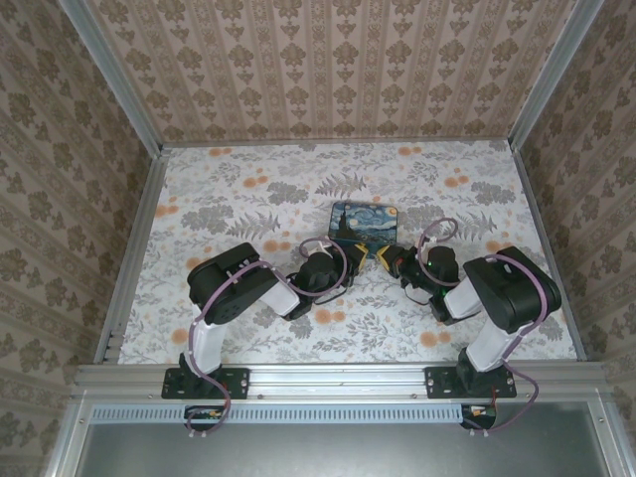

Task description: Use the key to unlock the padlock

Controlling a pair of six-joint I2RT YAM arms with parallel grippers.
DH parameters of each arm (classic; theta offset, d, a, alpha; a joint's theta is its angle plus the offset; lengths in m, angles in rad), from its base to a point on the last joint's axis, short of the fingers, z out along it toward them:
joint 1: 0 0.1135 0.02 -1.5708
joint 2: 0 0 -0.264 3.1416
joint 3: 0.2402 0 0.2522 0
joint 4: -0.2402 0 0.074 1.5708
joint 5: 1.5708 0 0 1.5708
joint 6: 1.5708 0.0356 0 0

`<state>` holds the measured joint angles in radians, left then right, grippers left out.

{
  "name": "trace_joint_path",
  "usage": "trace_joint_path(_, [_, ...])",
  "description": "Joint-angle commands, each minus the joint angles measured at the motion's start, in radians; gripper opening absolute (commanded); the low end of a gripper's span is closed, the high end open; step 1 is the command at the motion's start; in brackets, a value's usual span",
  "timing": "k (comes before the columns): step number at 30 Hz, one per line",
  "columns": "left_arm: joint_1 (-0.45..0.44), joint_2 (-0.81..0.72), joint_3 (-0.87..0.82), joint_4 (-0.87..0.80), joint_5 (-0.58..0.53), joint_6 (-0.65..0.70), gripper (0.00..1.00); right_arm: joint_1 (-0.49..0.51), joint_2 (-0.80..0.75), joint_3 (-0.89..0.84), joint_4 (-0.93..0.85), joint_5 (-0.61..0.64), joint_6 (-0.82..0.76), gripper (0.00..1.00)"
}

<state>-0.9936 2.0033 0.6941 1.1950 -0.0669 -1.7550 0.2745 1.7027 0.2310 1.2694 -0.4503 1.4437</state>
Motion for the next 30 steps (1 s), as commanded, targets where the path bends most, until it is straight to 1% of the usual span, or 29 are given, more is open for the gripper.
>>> trace_joint_path(1, [-0.036,-0.023,0.024,0.118,0.108,-0.008,0.0,0.011,0.04,0.023,-0.023,-0.039,0.076,0.0])
trace_joint_path(5, [-0.036,-0.023,0.026,0.117,0.111,-0.01,0.0,0.014,0.036,0.011,-0.015,-0.037,0.008,0.0])
trace_joint_path(6, [-0.037,-0.023,0.027,0.117,0.11,-0.008,0.0,0.014,0.034,0.003,0.017,-0.037,-0.029,0.0])
trace_joint_path(9, [-0.036,-0.023,0.026,0.115,0.11,-0.009,0.0,0.02,0.007,-0.012,0.036,-0.03,-0.13,0.0])
trace_joint_path(13, [-0.036,-0.023,0.025,0.115,0.11,-0.007,0.0,0.027,-0.058,-0.016,-0.055,-0.01,-0.211,0.0])
trace_joint_path(15, [-0.036,-0.023,0.025,0.114,0.108,-0.006,0.0,0.028,-0.079,-0.012,-0.09,-0.001,-0.209,0.0])
trace_joint_path(18, [-0.037,-0.019,0.028,0.115,0.107,-0.009,0.0,0.032,-0.085,-0.001,-0.121,0.007,-0.153,0.0])
trace_joint_path(23, [-0.037,-0.015,0.035,0.117,0.108,-0.012,0.0,0.045,-0.057,0.007,-0.089,0.01,-0.048,0.0])
trace_joint_path(30, [-0.041,-0.033,0.027,0.117,0.112,-0.031,0.0,0.049,-0.054,-0.013,-0.089,0.039,-0.062,0.0])
